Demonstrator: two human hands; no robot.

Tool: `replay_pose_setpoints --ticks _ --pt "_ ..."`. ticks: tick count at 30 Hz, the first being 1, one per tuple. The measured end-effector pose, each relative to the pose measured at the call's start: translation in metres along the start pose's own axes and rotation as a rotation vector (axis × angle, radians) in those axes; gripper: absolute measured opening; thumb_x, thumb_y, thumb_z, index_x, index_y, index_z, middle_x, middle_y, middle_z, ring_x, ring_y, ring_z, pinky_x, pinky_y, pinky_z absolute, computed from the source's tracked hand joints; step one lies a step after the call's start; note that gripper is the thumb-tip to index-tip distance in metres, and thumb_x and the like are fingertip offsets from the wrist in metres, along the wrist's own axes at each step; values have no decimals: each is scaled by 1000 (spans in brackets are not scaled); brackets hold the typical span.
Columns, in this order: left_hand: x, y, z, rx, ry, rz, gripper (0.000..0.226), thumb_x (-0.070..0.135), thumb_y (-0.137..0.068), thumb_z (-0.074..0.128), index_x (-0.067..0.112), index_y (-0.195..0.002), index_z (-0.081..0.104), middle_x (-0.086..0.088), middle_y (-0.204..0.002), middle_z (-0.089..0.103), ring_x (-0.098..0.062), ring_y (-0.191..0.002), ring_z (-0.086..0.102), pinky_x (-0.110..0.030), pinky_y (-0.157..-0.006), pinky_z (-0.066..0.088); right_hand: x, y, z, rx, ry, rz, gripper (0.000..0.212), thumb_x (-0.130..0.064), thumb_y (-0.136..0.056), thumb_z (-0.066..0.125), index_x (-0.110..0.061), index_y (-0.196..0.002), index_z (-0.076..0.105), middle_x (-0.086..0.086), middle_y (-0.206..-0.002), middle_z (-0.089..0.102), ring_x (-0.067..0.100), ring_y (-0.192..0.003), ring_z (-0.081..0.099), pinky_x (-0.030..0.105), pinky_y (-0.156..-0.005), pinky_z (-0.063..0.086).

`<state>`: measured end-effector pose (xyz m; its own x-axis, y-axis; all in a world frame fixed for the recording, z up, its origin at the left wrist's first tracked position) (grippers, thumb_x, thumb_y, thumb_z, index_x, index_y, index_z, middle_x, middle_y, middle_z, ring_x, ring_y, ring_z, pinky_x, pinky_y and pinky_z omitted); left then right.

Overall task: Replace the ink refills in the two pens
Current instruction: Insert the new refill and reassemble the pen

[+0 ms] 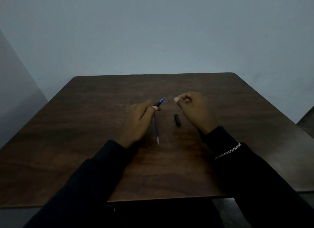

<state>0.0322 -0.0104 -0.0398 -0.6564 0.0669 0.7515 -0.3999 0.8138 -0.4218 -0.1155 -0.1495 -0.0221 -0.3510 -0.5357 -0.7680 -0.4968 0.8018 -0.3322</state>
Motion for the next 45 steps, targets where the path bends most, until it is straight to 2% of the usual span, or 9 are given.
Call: replay_pose_setpoints --ticks 4,10,17,22,25,29,32,37,45 --pt "0 0 0 -69 -177 132 40 33 -104 45 7 -100 76 -1 -72 66 -12 -66 60 -27 -61 42 -14 6 -8 -115 -294 -98 28 -46 -98 63 -23 -85 72 -1 -78 72 9 -62 67 24 -56 54" --pt "3 2 -1 -66 -296 268 19 18 -105 63 15 -119 76 13 -81 69 4 -67 62 -5 -63 38 -16 13 -1 -238 -124 -157 48 -55 -95 64 -11 -77 72 11 -63 69 28 -53 69 40 -51 56" --pt "1 0 0 0 -305 300 13 26 -103 69 16 -108 75 8 -78 70 5 -63 57 -8 -59 38 -14 11 0 -214 -166 -188 57 -47 -98 63 1 -68 61 12 -51 61 16 -39 56 32 -47 47" --pt "0 0 2 7 -306 295 17 26 -107 62 17 -96 71 17 -73 57 7 -62 53 -8 -59 34 -10 6 -5 -174 -214 -166 62 -46 -99 61 8 -70 64 -5 -45 56 12 -40 50 24 -48 43" --pt "-1 1 3 6 -284 287 22 26 -109 58 15 -94 69 14 -70 55 3 -59 52 -10 -57 31 -10 7 -4 -186 -190 -217 59 -48 -100 59 1 -68 64 12 -52 54 11 -43 46 26 -51 40" --pt "1 1 1 -5 -272 295 23 25 -110 57 24 -88 60 13 -68 52 0 -57 51 -16 -56 31 -9 5 -4 -178 -200 -259 55 -47 -101 58 -5 -66 62 10 -52 50 13 -44 46 29 -52 40" --pt "0 1 3 -7 -271 285 29 30 -111 54 16 -88 65 7 -67 57 -5 -56 52 -20 -53 35 -9 7 -5 -170 -202 -290 58 -46 -102 57 2 -68 60 24 -58 50 19 -45 45 32 -53 40" --pt "-1 1 3 -16 -233 270 29 28 -111 53 17 -87 66 6 -67 58 -9 -56 53 -14 -55 32 -11 8 -6 -139 -151 -371 48 -37 -104 57 -3 -70 62 18 -58 52 32 -51 52 35 -51 41" --pt "-5 1 3 12 -191 260 27 24 -111 53 21 -86 63 15 -64 52 -8 -57 53 -11 -57 33 -10 7 -4 -183 -139 -348 14 -18 -101 62 -18 -88 67 5 -71 67 13 -57 69 25 -58 53"
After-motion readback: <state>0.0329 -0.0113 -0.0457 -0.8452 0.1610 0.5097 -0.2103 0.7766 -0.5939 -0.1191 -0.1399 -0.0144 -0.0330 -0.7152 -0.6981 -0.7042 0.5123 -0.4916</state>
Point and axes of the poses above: each hand's wrist, its own y-axis away from the middle knuckle, its own z-axis out of the palm, x = y × z, the point moved 1 cm from there along -y, towards the middle knuckle
